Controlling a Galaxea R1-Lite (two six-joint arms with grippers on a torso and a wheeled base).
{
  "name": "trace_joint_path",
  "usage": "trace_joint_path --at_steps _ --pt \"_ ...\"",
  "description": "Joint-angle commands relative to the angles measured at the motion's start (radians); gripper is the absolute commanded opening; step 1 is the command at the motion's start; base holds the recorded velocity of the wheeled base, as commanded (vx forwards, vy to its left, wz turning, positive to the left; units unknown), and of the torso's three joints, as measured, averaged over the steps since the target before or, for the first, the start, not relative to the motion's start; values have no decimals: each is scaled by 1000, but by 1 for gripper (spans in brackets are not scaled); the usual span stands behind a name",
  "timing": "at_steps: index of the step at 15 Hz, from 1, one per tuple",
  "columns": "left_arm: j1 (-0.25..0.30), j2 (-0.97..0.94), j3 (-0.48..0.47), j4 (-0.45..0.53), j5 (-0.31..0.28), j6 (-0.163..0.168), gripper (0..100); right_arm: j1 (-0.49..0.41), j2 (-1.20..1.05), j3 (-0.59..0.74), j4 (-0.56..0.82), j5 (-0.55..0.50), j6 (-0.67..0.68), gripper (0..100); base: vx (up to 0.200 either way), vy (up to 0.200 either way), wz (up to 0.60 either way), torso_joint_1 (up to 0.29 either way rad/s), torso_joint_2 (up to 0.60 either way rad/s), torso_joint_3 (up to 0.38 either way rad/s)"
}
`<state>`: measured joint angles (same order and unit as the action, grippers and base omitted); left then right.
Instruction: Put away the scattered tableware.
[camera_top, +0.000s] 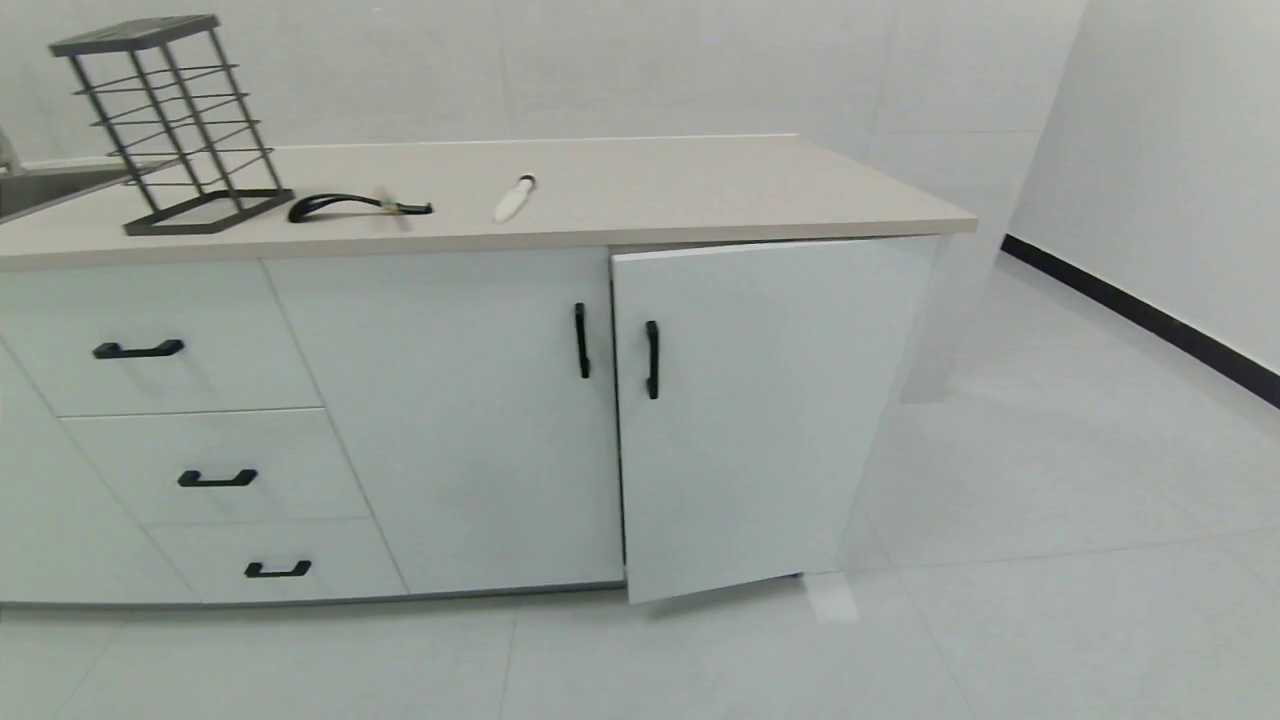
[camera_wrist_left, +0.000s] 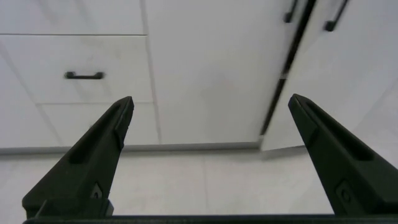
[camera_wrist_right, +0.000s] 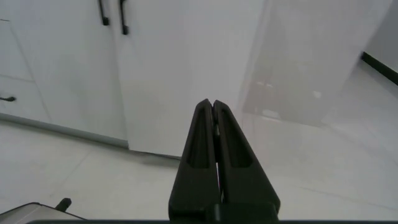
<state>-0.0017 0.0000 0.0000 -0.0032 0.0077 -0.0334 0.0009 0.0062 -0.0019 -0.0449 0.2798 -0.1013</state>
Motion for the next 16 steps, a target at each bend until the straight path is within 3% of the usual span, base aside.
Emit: trace_joint_path --at_steps 1,5,16 --pt "0 2 0 0 0 0 100 1 5 0 -1 6 0 0 0 200 600 7 2 2" --pt "0 2 0 0 2 0 100 2 5 0 -3 6 3 0 0 0 0 0 0 0" --pt "0 2 0 -1 2 -5 100 1 5 0 -4 1 5 0 200 200 0 4 4 3"
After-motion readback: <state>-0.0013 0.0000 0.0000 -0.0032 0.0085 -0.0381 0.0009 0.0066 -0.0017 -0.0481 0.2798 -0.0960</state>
